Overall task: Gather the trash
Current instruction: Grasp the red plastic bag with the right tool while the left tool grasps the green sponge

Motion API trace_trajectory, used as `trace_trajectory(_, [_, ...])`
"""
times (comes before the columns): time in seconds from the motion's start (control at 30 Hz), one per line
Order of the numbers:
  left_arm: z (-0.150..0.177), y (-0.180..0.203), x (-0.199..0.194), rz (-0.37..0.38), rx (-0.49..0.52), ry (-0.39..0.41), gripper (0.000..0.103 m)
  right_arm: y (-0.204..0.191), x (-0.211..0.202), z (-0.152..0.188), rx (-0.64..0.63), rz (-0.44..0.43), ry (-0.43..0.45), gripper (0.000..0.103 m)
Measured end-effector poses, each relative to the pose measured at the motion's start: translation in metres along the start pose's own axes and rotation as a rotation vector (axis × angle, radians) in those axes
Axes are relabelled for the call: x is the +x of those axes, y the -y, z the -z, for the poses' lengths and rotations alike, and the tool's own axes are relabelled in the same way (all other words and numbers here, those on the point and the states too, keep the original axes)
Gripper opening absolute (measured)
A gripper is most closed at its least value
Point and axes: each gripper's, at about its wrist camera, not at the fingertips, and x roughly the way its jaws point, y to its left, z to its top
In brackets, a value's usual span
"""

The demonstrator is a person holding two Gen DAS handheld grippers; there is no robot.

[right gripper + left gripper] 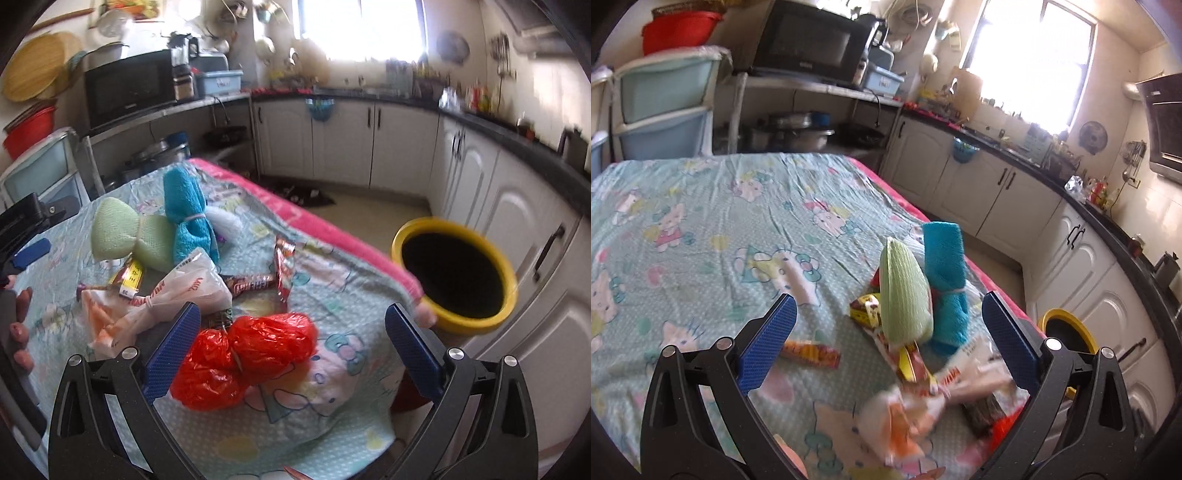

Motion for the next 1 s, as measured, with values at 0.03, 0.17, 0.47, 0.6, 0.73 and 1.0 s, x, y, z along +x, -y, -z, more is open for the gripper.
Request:
trace_trajectory(0.03, [-0.003, -0.002, 0.007, -0.003, -0.007, -0.008, 0.092, 0.002, 0.006, 0.000, 0.027, -0.012, -0.027, 0.097])
trace_trajectory(0.17, [-0.010, -0.007, 0.034, 0.010, -0.034, -0.057, 0.092, 0.006, 0.032, 0.001, 0.139, -0.072, -0.135, 0.097])
trace_trajectory(0.47, [-0.007, -0.010, 0.067, 0.045, -0.035, -0.155, 0.079, 0.015, 0.064, 0.012, 0.271, -0.183, -0.311, 0.048])
trace_trajectory(0.6, [-0.006, -0.011, 0.072, 0.057, -0.034, -0.177, 0.045, 0.014, 0.059, 0.010, 0.261, -0.224, -0.286, 0.031])
trace_trajectory(0.73, [-0.006, -0.009, 0.067, 0.074, -0.007, -0.174, 0.029, 0.016, 0.051, 0.008, 0.255, -0.260, -0.261, 0.028])
trace_trajectory(1.0, [-0.017, -0.008, 0.040, 0.090, 0.020, -0.121, 0.026, 0.017, 0.025, -0.013, 0.186, -0.290, -0.155, 0.028])
